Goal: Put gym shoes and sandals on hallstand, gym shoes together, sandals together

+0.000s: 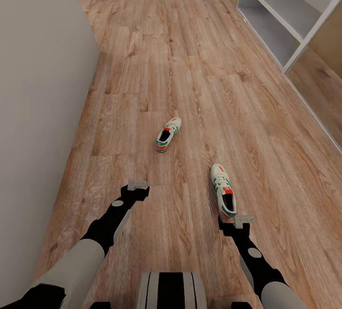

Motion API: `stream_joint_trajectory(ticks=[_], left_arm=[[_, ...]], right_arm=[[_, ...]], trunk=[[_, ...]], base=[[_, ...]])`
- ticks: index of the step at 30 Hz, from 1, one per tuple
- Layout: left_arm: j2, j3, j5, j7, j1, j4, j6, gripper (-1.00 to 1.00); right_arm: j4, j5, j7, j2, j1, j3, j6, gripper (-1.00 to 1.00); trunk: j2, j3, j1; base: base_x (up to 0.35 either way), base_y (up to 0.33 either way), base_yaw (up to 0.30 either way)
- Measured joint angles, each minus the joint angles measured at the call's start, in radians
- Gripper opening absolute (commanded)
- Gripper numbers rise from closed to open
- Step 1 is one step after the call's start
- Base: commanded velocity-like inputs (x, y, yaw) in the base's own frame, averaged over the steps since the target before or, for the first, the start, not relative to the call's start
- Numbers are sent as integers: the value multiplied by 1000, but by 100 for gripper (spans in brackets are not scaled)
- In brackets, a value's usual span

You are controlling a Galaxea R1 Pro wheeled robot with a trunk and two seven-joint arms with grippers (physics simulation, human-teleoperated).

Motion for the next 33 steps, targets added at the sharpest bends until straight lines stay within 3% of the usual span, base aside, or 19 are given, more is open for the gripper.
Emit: stream_joint_trajectory(ticks=[33], left_arm=[[0,-1,0,0,1,4,-18,100]], right_arm=[[0,0,-1,0,0,-1,0,100]], trunk=[[0,0,0]], base=[[34,0,0]])
